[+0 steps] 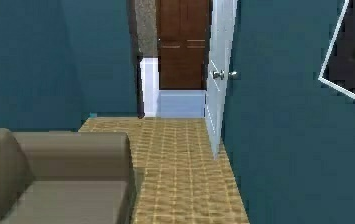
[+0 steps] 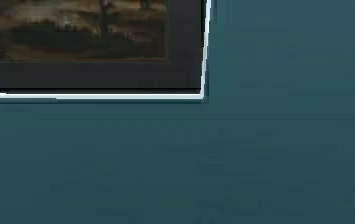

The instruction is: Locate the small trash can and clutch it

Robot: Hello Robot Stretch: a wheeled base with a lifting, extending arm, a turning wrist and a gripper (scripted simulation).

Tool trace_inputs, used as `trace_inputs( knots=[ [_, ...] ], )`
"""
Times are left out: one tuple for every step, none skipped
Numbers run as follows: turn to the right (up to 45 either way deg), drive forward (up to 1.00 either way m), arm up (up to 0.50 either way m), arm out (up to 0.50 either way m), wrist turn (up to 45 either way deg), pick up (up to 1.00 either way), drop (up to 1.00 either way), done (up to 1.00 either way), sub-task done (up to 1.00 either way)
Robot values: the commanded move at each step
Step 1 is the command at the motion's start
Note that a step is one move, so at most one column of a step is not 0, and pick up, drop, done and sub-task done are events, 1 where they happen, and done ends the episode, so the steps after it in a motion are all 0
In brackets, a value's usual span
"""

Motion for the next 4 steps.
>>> trace_inputs(
  knots=[
    [0.0,1.0,0.0,0.0,0.0,0.0,0.0,0.0,0.0],
    [-3.0,0.0,0.0,0.0,0.0,0.0,0.0,0.0,0.0],
    [45.0,0.0,0.0,0.0,0.0,0.0,0.0,0.0,0.0],
    [45.0,0.0,0.0,0.0,0.0,0.0,0.0,0.0,0.0]
  ],
)
